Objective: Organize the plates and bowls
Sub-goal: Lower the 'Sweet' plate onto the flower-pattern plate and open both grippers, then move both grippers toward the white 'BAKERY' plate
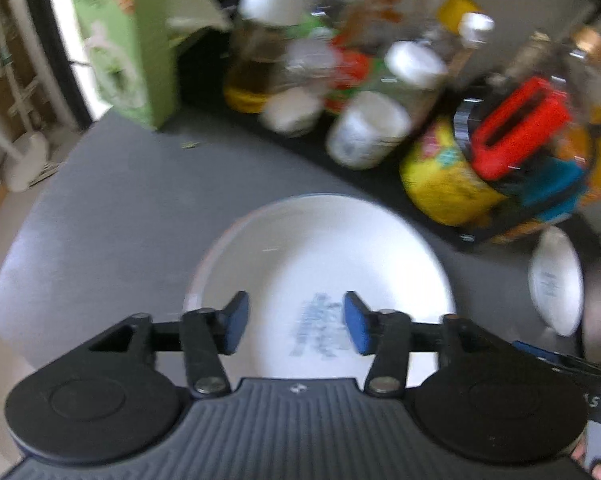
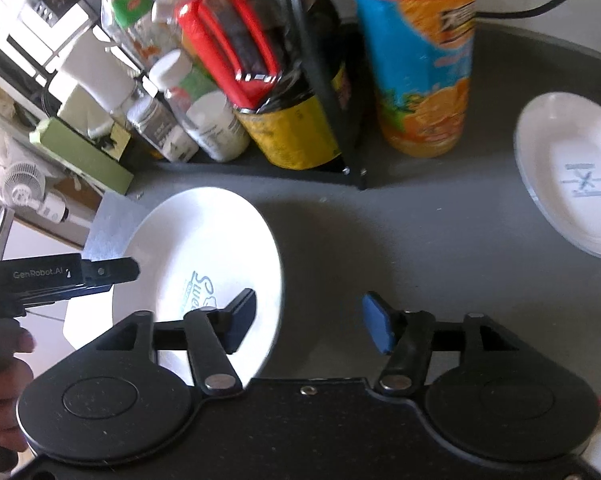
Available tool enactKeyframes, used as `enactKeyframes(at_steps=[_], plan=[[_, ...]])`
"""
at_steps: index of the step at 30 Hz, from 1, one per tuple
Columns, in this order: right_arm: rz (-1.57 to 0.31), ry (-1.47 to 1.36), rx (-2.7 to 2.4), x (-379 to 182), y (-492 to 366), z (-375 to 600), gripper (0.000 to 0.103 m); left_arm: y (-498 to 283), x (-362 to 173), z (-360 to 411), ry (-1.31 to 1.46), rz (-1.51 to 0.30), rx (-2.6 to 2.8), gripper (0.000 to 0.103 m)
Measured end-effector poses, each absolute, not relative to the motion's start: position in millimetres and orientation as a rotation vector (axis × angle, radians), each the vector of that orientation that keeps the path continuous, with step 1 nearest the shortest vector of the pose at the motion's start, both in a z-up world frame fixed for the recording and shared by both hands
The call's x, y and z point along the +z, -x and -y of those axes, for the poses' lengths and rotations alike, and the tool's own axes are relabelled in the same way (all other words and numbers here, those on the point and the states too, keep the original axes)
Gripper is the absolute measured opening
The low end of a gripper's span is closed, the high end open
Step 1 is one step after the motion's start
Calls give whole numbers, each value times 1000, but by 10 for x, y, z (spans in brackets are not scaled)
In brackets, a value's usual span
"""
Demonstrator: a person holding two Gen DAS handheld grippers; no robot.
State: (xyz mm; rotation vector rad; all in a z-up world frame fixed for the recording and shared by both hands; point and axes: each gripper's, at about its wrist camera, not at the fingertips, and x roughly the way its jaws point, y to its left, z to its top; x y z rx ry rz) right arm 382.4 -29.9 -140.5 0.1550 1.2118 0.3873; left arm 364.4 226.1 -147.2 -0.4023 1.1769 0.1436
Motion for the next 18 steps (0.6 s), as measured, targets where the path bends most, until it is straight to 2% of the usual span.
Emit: enactKeyframes(at_steps=[2, 3, 7, 18], plan=[[-1187, -158, 382, -1354, -3796, 381, 76, -3654, -1404, -2114, 382, -1157, 117, 78], [-1173, -158, 378, -1331, -3781, 422, 81, -3658, -1366, -2022, 366, -1142, 103, 79], [-1126, -165, 361, -1232, -3727, 616, 91, -3688, -1290, -1751, 337, -1113, 62, 81], [-1059, -189, 289, -1090, -3571, 1196, 93, -3800, -1191, -1083, 258, -1095, -32, 82]])
